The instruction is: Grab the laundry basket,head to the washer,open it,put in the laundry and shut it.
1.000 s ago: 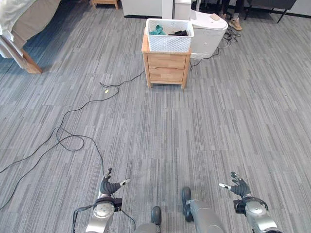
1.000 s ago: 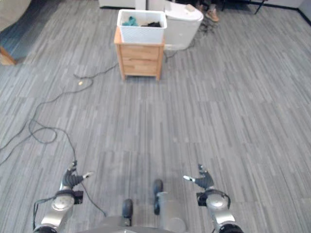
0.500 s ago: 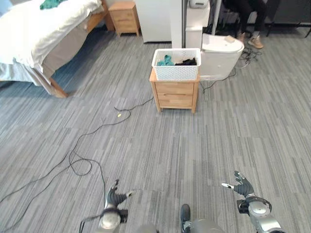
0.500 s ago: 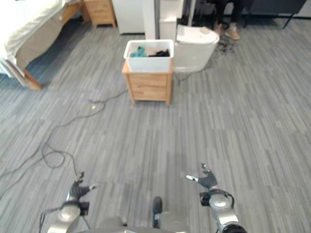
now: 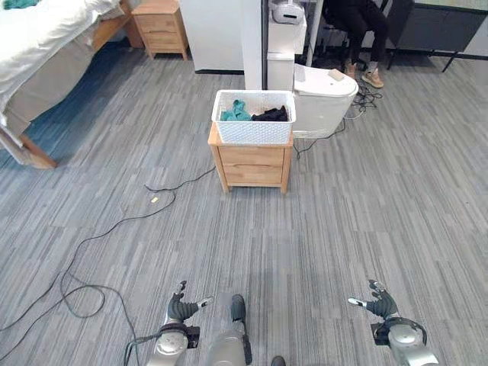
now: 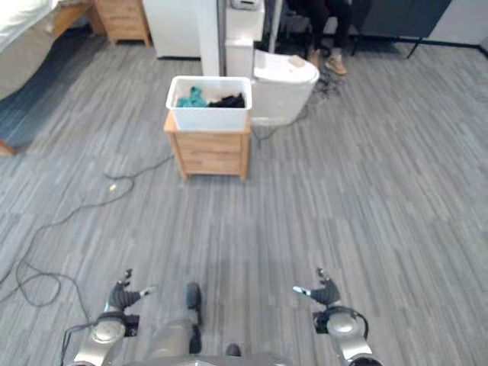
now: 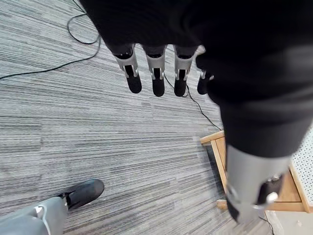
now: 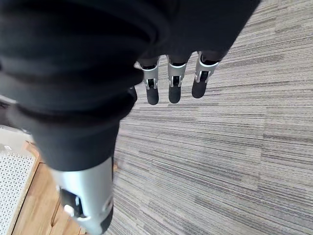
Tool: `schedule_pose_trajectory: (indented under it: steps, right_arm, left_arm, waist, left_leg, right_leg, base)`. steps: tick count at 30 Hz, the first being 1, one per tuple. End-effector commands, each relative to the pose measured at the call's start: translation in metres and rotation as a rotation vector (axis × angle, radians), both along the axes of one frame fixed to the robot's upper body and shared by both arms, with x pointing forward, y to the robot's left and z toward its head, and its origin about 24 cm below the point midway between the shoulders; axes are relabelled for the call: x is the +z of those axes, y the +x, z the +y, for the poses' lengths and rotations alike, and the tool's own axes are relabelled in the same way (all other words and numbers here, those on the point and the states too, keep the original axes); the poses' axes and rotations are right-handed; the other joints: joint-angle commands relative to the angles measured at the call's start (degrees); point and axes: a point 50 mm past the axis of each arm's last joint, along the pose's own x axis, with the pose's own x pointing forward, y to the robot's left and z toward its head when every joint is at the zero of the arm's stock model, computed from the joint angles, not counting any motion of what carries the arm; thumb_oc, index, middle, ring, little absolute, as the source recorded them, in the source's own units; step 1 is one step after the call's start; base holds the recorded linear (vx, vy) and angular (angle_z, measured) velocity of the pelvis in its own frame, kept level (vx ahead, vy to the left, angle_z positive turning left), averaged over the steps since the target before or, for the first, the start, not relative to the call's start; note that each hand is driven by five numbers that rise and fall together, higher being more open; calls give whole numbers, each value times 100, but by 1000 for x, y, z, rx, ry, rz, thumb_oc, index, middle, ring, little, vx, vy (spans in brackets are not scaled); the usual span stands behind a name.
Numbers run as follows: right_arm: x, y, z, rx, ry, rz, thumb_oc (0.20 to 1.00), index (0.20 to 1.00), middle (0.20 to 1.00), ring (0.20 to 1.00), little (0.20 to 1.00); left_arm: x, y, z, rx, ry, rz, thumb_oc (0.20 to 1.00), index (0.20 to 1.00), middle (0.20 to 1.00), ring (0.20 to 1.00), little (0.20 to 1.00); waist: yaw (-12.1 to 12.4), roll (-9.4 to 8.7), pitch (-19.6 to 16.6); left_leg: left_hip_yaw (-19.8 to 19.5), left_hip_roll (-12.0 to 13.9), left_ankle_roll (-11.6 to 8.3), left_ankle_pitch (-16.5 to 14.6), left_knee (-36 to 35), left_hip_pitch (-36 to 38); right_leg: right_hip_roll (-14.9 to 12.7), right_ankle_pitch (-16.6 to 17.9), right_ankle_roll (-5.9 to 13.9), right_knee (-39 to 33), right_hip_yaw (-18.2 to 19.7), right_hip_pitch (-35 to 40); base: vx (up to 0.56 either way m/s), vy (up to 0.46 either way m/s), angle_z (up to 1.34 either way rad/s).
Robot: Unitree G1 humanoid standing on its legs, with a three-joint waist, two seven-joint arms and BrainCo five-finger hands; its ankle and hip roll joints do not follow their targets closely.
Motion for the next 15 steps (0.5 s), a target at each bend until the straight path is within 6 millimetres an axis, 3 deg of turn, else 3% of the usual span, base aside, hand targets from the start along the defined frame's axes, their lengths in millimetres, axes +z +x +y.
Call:
schedule_pose_trajectory:
  steps: [1, 2, 4, 5, 6, 7, 9, 10, 11, 12, 15]
  right_arm:
    - [3, -1, 2, -20, 20, -41, 1000, 1000, 1000, 1000, 1000]
    - [2, 1, 7, -11, 35, -38, 1000, 1000, 1000, 1000, 1000]
    - [4, 7, 12, 10, 46, -49, 1000, 1000, 1000, 1000, 1000]
    - [4, 7, 12, 10, 46, -49, 1000, 1000, 1000, 1000, 1000]
    - [6, 13, 19, 32, 52, -68, 1000, 1000, 1000, 1000, 1000]
    - [6, 13, 19, 32, 52, -69, 1000, 1000, 1000, 1000, 1000]
    - [10, 19, 25, 69, 53, -88, 1000, 1000, 1000, 1000, 1000]
    - [13, 22, 27, 94, 48, -102, 1000, 1000, 1000, 1000, 1000]
    - [13, 22, 27, 95, 48, -101, 1000, 1000, 1000, 1000, 1000]
    - [17, 27, 29, 112, 45, -123, 1000, 1000, 1000, 1000, 1000]
    - [18, 27, 28, 117, 39, -123, 1000, 1000, 1000, 1000, 1000]
  left_arm:
    - [18, 16, 9, -47, 63, -94, 1000, 1000, 1000, 1000, 1000]
    - [20, 18, 11, -66, 79, -94, 1000, 1000, 1000, 1000, 1000]
    - [25, 23, 16, -72, 96, -111, 1000, 1000, 1000, 1000, 1000]
    - [25, 23, 16, -72, 96, -111, 1000, 1000, 1000, 1000, 1000]
    - [28, 25, 20, -72, 118, -119, 1000, 1000, 1000, 1000, 1000]
    - [28, 25, 20, -72, 118, -119, 1000, 1000, 1000, 1000, 1000]
    - [29, 23, 23, -57, 122, -122, 1000, 1000, 1000, 1000, 1000]
    - [29, 21, 26, -41, 118, -120, 1000, 1000, 1000, 1000, 1000]
    - [29, 21, 25, -41, 117, -119, 1000, 1000, 1000, 1000, 1000]
    - [26, 18, 25, -36, 113, -108, 1000, 1000, 1000, 1000, 1000]
    - [22, 16, 22, -38, 103, -89, 1000, 1000, 1000, 1000, 1000]
  waist:
    - [195, -170, -199]
    - [170, -264, -240]
    - [141, -274, -199]
    - [152, -259, -209]
    - [144, -227, -131]
    - [153, -211, -143]
    - [134, -153, -89]
    - [108, -71, -37]
    - [93, -73, -28]
    - [26, -63, 41]
    - [-126, -78, 154]
  left_leg:
    - [45, 141, -204, -136, 157, 38]
    - [118, -13, -56, -373, 194, 203]
    - [158, -107, 102, -602, 219, 412]
    - [164, -85, 98, -595, 218, 397]
    - [205, -168, 221, -817, 232, 674]
    - [209, -147, 216, -809, 231, 658]
    - [197, -207, 269, -994, 139, 1011]
    - [194, -230, 273, -1135, 35, 1272]
    - [179, -236, 271, -1146, 35, 1286]
    - [172, -294, 250, -1326, -26, 1570]
    - [17, -361, 234, -1512, -9, 1838]
  right_leg:
    - [-911, -94, 766, 1265, 307, -259]
    - [-1090, 416, 941, 1942, 366, -507]
    - [-1168, 943, 1035, 2661, 439, -864]
    - [-1149, 964, 1030, 2650, 449, -881]
    - [-1277, 1179, 1058, 3112, 294, -1152]
    - [-1257, 1200, 1053, 3097, 300, -1167]
    - [-1361, 1140, 937, 3090, -55, -1582]
    - [-1380, 896, 876, 2799, -549, -1958]
    - [-1390, 872, 877, 2817, -563, -1945]
    - [-1425, 671, 879, 2265, -992, -2233]
    - [-1218, 687, 900, 1696, -904, -2497]
  base:
    - [497, 317, -13]
    - [304, 210, -2]
    - [282, 207, 13]
    - [273, 209, 3]
    - [181, 137, -3]
    - [324, 224, 5]
    - [332, 170, 8]
    - [301, 123, -6]
    - [451, 120, -24]
    - [372, 47, -16]
    - [294, 23, -1]
